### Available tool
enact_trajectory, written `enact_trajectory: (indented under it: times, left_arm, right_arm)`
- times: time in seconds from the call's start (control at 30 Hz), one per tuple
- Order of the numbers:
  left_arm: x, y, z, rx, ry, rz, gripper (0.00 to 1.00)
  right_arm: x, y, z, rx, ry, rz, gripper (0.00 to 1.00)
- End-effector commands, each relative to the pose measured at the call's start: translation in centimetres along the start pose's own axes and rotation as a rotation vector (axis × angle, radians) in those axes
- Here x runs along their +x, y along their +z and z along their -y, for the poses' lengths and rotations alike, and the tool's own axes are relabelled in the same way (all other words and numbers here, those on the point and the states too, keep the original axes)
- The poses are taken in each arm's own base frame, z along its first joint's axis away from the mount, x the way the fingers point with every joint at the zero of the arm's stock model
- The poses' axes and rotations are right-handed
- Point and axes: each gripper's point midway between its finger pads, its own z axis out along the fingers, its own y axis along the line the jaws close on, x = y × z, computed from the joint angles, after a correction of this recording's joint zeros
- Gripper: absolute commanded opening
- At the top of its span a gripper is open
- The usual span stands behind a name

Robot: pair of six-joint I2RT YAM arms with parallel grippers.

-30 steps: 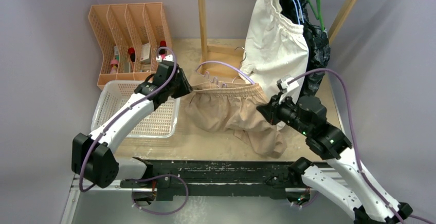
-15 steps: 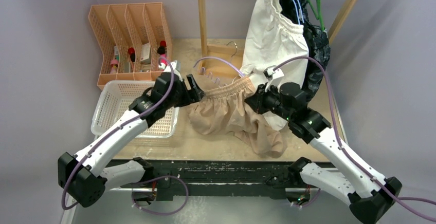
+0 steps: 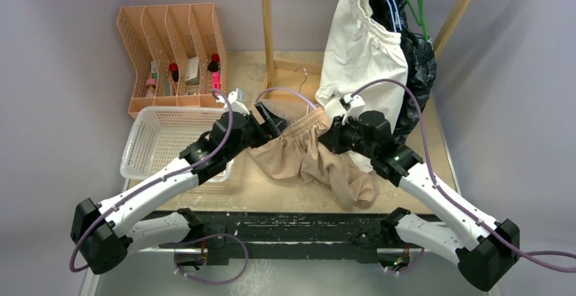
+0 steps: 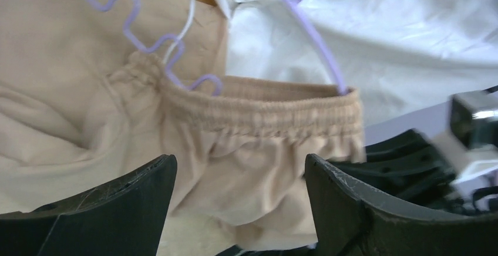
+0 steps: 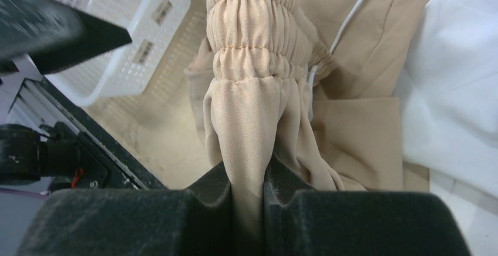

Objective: Remove the shorts from the hanger

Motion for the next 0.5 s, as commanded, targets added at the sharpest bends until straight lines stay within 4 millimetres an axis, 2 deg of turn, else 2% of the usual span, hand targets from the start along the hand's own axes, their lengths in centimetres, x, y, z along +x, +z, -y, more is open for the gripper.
enact_trajectory:
  times: [0.0,0.17,0.3,0.47]
  left_arm:
    - [-3.8,0.7,6.6,0.218,-0.235,0.149,0.80]
    - [-4.1,3.1,10.5,0.316,-0.308,0.108,0.80]
    - [-3.7,5.4,9.9,0.265,-0.343,0.105,0.77]
    - [-3.0,7.6,9.8,0.248,-0.356,0.092,0.60]
  right_arm:
    - [-1.8,0.1,-2.2,-0.122,-0.020,0.090,0.00]
    - [-0.7,0.4,-2.2,-0.143,-0.042,0.060,0.00]
    - [-0.5,0.0,-2.6,-0.174,-0.050,0.070,0.00]
    - [0.2,-0.2,-2.9,-0.199,-0.052,0.054,0.00]
